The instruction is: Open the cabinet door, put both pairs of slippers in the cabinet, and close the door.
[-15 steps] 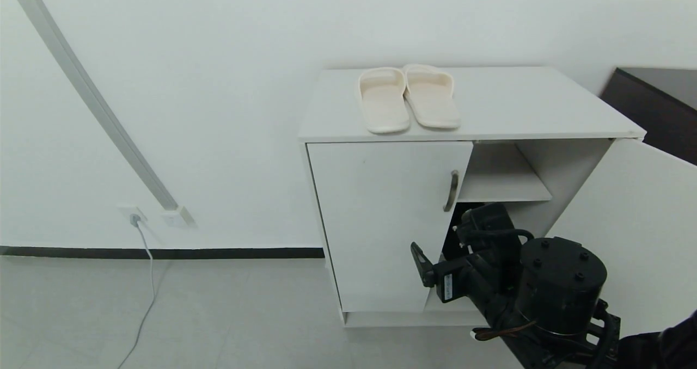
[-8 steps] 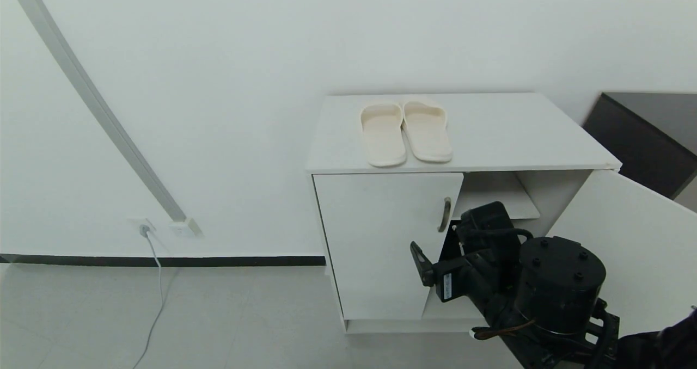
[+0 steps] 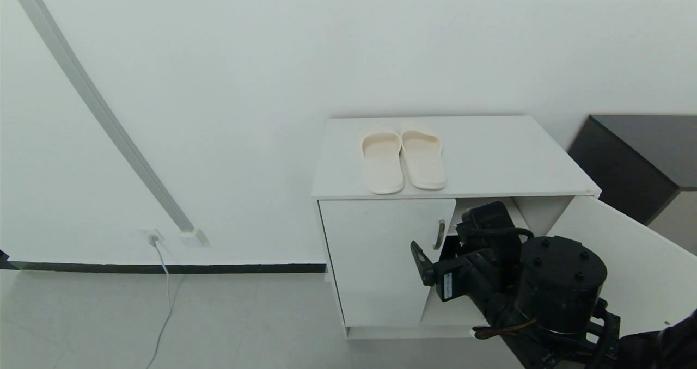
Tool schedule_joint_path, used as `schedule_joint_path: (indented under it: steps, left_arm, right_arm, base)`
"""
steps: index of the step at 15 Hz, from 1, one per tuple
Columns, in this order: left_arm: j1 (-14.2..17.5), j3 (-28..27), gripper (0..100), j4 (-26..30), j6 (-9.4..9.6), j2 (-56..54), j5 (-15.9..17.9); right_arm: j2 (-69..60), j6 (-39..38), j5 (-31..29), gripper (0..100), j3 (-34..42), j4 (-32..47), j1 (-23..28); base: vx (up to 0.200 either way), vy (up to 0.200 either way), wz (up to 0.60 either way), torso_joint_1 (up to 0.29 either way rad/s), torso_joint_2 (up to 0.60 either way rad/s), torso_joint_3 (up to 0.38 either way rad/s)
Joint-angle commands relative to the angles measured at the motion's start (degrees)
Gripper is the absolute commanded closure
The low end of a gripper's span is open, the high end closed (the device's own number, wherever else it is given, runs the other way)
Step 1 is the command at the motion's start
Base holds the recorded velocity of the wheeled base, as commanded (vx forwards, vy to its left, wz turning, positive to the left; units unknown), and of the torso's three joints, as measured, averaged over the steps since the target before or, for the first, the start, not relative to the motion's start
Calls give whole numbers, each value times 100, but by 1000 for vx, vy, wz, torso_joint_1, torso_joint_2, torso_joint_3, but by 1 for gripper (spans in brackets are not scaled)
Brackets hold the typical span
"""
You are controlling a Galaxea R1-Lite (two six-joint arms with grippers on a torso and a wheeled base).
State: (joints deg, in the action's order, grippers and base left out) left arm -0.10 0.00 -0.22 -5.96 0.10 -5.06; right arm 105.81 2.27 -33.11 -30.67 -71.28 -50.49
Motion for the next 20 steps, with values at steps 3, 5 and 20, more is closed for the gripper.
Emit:
schedule_joint_path:
  steps: [3,5,20]
  left_arm:
    - [1,0,100,-4,-2,-1,-4]
    - [1,0,100,-4,-2,-1,-4]
    - [1,0,100,-4,-10,-1,-4]
  right_arm:
    - [-8,2,182,0,61,-18,-4]
    - [-8,248,200,0,44,-167,-4]
    - [-114,-1308,-29,0,-2444,3516,171]
  base:
    - [0,0,0,139,-290,-155]
    - [0,0,0,0,0,0]
    - [13,0,0,0,0,0]
